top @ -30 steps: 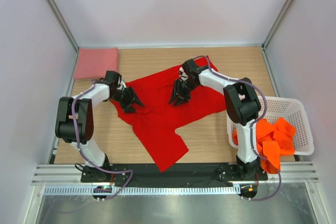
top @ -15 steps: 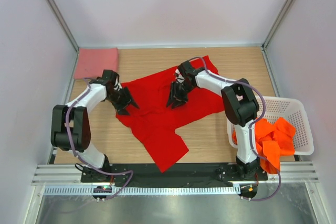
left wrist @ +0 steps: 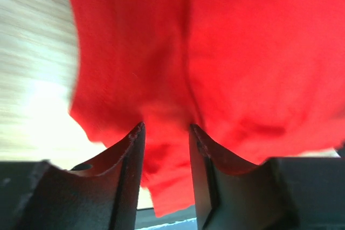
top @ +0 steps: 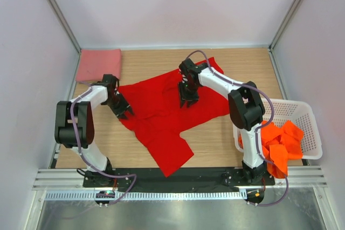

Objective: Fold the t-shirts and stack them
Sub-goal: Fold the tshirt

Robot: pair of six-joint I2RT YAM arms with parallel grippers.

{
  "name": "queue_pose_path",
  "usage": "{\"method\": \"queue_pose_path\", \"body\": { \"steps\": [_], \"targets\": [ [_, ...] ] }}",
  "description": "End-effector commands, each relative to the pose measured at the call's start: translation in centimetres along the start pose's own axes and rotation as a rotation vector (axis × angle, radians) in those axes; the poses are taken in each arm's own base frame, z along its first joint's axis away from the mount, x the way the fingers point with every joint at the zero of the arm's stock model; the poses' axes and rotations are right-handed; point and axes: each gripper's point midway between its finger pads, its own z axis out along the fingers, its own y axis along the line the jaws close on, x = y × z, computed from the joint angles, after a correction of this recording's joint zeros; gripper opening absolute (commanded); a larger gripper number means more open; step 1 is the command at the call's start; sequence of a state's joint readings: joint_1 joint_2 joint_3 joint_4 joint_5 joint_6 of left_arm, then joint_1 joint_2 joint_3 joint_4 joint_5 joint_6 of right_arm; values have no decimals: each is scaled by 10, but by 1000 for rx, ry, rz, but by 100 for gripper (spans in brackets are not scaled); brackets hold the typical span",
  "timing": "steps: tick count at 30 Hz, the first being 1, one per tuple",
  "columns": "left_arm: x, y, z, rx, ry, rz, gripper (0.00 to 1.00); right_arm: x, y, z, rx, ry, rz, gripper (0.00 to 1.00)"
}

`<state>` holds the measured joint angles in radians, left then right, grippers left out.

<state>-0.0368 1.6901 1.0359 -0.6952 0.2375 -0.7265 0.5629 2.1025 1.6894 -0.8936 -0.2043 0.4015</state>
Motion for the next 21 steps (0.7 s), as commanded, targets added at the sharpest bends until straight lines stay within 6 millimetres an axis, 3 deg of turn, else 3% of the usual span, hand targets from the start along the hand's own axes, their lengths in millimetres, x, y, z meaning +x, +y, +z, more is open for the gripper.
{"method": "queue_pose_path", "body": {
  "steps": [1,8,12,16,21],
  "targets": [
    [-8,16,16,-77,-5,-24,38,-3,4,-23,51,-56,-72,43],
    [-11,82,8,-255,13,-81,32,9,47,-16,-20,-57,-103,44],
    [-5,102,-6,-282,0,-67,32,20,78,-9,-124,-29,-87,44],
    [2,94,-20,-222,-26,-49,34,23,98,-2,-200,-10,-69,44],
    [0,71,-57,-118,-112,-54,53,26,128,5,-352,10,-35,44]
  ]
}}
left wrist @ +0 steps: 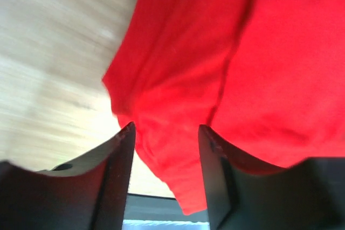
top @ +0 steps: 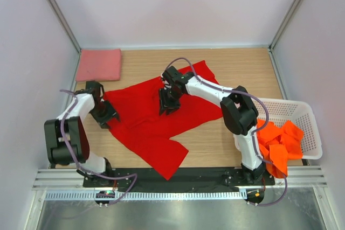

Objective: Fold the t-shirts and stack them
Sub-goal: Fold the tshirt

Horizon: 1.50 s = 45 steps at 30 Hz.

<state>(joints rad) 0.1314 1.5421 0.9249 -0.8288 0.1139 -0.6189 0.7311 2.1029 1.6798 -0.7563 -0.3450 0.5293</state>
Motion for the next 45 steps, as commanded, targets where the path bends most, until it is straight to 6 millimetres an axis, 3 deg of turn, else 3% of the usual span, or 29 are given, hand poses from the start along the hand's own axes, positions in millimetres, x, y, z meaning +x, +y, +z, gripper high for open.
{"method": "queue_pose_path", "body": {
  "steps": [1,5,10,21,27,28,32,36,42,45],
  "targets": [
    [-4,-8,-35,58,-86,-3,57,-4,34,3,-164,-3,38,44],
    [-2,-26,-60,181,-146,-38,61,-4,34,15,-171,8,51,44],
    [17,-49,-70,373,-114,-62,61,-4,31,29,-172,27,62,44],
    [24,-53,-72,412,-103,-71,58,-1,24,49,-146,40,84,36],
    [23,-54,-73,417,-99,-60,57,-8,39,45,-207,38,128,5],
    [23,-55,-73,418,-95,-54,57,-13,47,41,-240,27,155,1],
    [23,-57,-73,421,-83,-41,57,-36,69,27,-350,-15,253,2],
    [21,-63,-77,446,-74,-28,57,-68,80,17,-463,-46,408,1],
    [21,-70,-75,474,-37,-24,56,-118,83,19,-586,-97,643,2],
    [25,-73,-71,484,0,-21,56,-136,82,22,-573,-148,670,2]
  ]
}}
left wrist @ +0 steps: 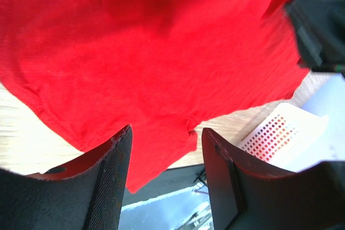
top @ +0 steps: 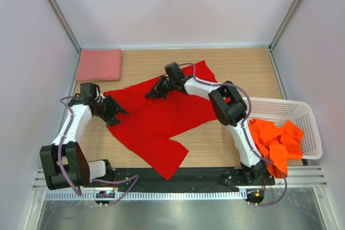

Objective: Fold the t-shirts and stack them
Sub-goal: Fold the tshirt

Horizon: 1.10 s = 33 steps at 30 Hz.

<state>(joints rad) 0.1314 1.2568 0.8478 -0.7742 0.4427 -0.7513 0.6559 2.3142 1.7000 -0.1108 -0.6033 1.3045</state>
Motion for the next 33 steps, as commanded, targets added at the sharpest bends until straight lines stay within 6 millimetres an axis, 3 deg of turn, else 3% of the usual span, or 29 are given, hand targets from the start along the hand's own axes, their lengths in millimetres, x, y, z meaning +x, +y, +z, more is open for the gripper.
{"method": "queue_pose_path", "body": {
  "steps": [1,7,12,15,22,27,33],
  "targets": [
    [-3,-17,-1,70,24,36,56,-19,41,5,-98,-73,72,2],
    [-2,-10,7,40,34,12,57,-31,43,17,-107,-92,97,1],
    [-23,-15,10,16,-28,-1,56,-29,40,15,-98,-77,50,2],
    [-53,-12,14,-73,-79,1,46,-27,40,13,-97,-62,22,1],
    [-91,-19,34,-103,-99,6,30,-25,30,11,-69,-49,1,2],
    [-97,-5,56,-156,-66,0,28,-27,24,13,-65,-38,5,1],
    [-100,4,65,-187,-68,-2,30,-29,25,13,-70,-35,9,2]
  ]
}}
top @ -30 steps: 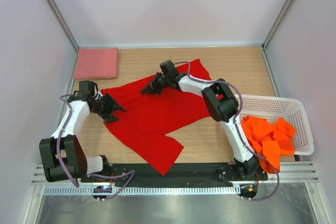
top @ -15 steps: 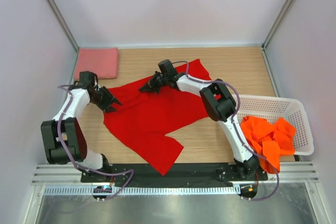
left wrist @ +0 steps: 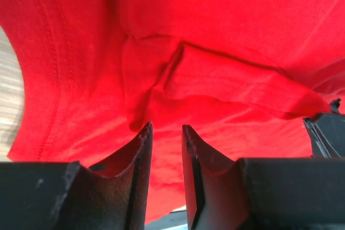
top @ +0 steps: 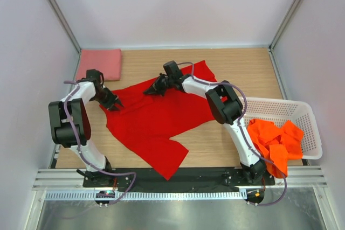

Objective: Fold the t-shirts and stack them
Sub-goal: Fold the tshirt

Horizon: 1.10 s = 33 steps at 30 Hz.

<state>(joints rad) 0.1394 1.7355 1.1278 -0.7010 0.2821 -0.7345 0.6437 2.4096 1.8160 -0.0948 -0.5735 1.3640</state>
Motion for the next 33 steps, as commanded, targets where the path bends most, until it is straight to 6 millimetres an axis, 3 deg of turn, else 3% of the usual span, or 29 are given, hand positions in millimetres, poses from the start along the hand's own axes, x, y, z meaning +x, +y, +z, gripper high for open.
{"method": "queue_pose_path", "body": {
  "steps": [1,23,29,33],
  "targets": [
    [-16,-6,1,12,-52,27,30,-2,16,-3,-43,12,-36,1],
    [-28,-22,26,34,-23,30,28,-3,9,1,-28,20,-29,2],
    [-29,-28,27,51,-18,29,22,-3,8,1,-28,25,-30,2],
    [-27,-34,24,64,-22,36,12,-2,7,1,-27,27,-29,1]
  ]
}}
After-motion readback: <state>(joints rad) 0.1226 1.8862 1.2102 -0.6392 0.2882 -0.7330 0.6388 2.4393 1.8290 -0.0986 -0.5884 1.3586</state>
